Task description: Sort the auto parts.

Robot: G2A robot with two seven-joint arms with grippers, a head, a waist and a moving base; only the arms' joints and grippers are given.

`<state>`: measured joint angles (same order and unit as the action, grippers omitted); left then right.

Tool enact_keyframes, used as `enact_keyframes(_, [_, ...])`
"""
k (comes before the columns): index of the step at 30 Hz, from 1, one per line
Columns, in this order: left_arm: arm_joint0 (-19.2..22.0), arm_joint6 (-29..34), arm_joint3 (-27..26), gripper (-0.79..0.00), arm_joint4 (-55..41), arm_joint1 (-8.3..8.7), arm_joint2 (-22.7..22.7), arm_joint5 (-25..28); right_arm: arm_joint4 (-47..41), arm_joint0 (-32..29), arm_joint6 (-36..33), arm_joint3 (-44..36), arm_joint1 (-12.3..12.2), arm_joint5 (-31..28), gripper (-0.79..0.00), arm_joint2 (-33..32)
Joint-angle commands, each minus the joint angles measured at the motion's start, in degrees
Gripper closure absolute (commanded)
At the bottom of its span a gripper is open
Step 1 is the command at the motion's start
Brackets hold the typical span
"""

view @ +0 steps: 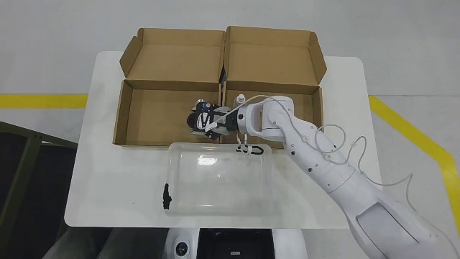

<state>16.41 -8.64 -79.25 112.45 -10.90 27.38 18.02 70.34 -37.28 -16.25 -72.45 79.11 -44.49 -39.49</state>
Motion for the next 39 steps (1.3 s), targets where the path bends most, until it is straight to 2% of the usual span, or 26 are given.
enact_keyframes(1, [0.0,0.0,0.0,-0.785,0.0,0.0,0.0,0.0,0.6,0.4,0.1,0.8,0.2,0.1,0.0,0.3])
enact_keyframes(19, [0.0,0.0,0.0,-0.785,0.0,0.0,0.0,0.0,4.9,3.6,-1.3,5.4,2.2,-0.6,-0.003,3.3])
enact_keyframes(24, [0.0,0.0,0.0,-0.785,0.0,0.0,0.0,0.0,5.0,3.8,-2.1,6.4,2.5,-0.7,-0.126,3.4])
enact_keyframes(27, [0.0,0.0,0.0,-0.785,0.0,0.0,0.0,0.0,5.4,4.2,-2.4,7.0,2.8,-1.0,-0.142,3.7])
enact_keyframes(39, [0.0,0.0,0.0,-0.785,0.0,0.0,0.0,0.0,6.7,4.9,-3.3,7.9,3.6,-1.2,-0.302,4.3])
